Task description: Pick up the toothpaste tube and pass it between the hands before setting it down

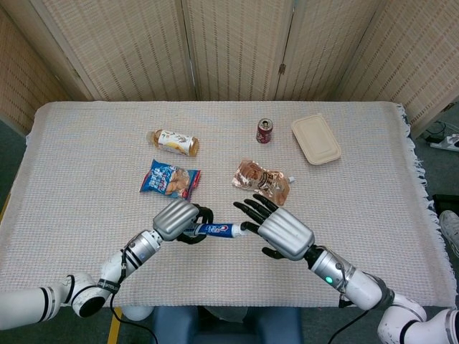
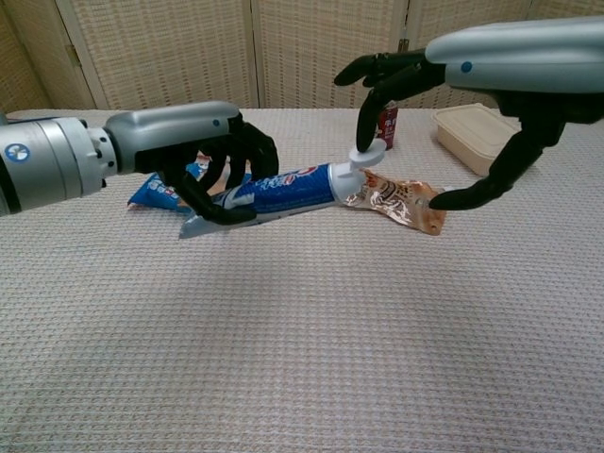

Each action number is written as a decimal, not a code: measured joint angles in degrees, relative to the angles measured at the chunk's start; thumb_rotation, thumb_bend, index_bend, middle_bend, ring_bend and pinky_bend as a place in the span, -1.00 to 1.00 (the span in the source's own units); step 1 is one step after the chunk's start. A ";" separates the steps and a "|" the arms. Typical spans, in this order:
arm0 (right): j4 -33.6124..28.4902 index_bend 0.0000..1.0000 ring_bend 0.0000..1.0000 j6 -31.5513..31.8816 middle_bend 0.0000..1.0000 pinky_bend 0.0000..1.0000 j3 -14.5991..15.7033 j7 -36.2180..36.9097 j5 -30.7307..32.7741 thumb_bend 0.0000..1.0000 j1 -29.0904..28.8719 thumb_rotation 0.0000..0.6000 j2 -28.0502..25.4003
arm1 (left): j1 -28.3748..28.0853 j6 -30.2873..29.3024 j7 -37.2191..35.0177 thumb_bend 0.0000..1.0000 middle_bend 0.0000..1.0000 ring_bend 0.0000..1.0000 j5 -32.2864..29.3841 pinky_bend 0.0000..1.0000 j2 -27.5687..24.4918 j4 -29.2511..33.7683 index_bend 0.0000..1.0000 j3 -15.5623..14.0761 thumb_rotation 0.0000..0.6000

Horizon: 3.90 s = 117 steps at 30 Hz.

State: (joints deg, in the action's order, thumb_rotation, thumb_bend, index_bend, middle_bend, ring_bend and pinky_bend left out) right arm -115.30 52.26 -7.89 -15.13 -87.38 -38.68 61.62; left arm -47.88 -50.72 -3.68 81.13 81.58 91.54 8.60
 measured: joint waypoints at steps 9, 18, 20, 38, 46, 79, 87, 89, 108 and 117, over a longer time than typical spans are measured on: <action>1.42 -0.32 -1.00 0.66 -0.89 -1.00 0.79 0.81 -0.13 -0.38 0.00 1.00 0.46 | 0.29 -0.71 -5.42 0.29 0.46 0.24 1.16 0.40 -0.51 -0.55 0.35 -0.29 1.00; 1.60 -0.39 -0.91 4.40 -0.86 -1.00 0.49 4.95 -3.17 -0.38 0.27 1.00 1.32 | 1.22 -3.33 -12.73 0.30 0.47 0.24 2.81 0.37 -0.20 -1.23 0.35 -0.34 1.00; 1.38 -0.51 -0.90 6.05 -0.86 -1.00 0.40 7.62 -4.70 -0.38 0.57 0.96 1.15 | 1.57 -4.55 -15.87 0.30 0.47 0.24 3.83 0.37 0.21 -1.79 0.35 -0.45 1.00; -6.13 -1.00 -1.00 1.43 -1.00 -1.00 -4.94 13.73 4.08 -0.75 -4.73 -0.07 -1.57 | 2.26 -14.30 -32.05 0.31 0.48 0.24 11.23 0.30 8.92 -7.87 0.36 -1.34 1.00; -6.17 -1.00 -1.00 0.48 -1.00 -1.00 -5.40 11.76 6.70 -0.75 -5.82 -0.08 -1.96 | 1.61 -14.36 -33.31 0.31 0.48 0.24 11.02 0.30 10.40 -8.91 0.36 -1.38 1.00; -1.64 -1.00 -1.00 1.84 -1.00 -1.00 -4.22 10.50 8.18 -0.75 -6.85 -0.09 4.47 | 0.87 -16.03 -39.57 0.32 0.48 0.24 9.76 0.26 12.16 -10.00 0.36 -0.27 1.00; -0.75 -1.00 -1.00 2.96 -1.00 -1.00 -3.92 13.12 6.54 -0.75 -6.37 -0.08 5.51 | 0.69 -16.39 -40.61 0.32 0.49 0.24 9.86 0.25 12.44 -10.46 0.37 -0.11 1.00; -0.69 -1.00 -1.00 3.15 -1.00 -1.00 -3.89 13.91 6.17 -0.75 -6.27 -0.08 5.64 | 0.67 -16.41 -40.99 0.32 0.49 0.24 9.82 0.25 12.45 -10.46 0.37 -0.09 1.00; -0.17 -1.00 -1.00 5.03 -1.00 -1.00 -3.59 20.63 2.23 -0.75 -5.18 -0.09 4.51 | 0.78 -17.33 -40.12 0.32 0.49 0.24 10.38 0.21 12.58 -11.99 0.38 -0.60 1.00; -1.38 -1.00 -1.00 8.63 -1.00 -1.00 -3.47 25.56 -0.46 -0.75 -2.51 -0.09 -0.18 | 1.27 -17.12 -35.99 0.32 0.49 0.22 11.32 0.17 12.67 -15.89 0.38 -2.58 1.00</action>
State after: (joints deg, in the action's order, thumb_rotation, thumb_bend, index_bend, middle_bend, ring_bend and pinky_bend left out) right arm -116.68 60.90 -11.36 10.42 -87.84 -41.19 61.44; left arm -46.61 -67.85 -39.67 92.45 94.25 75.65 6.01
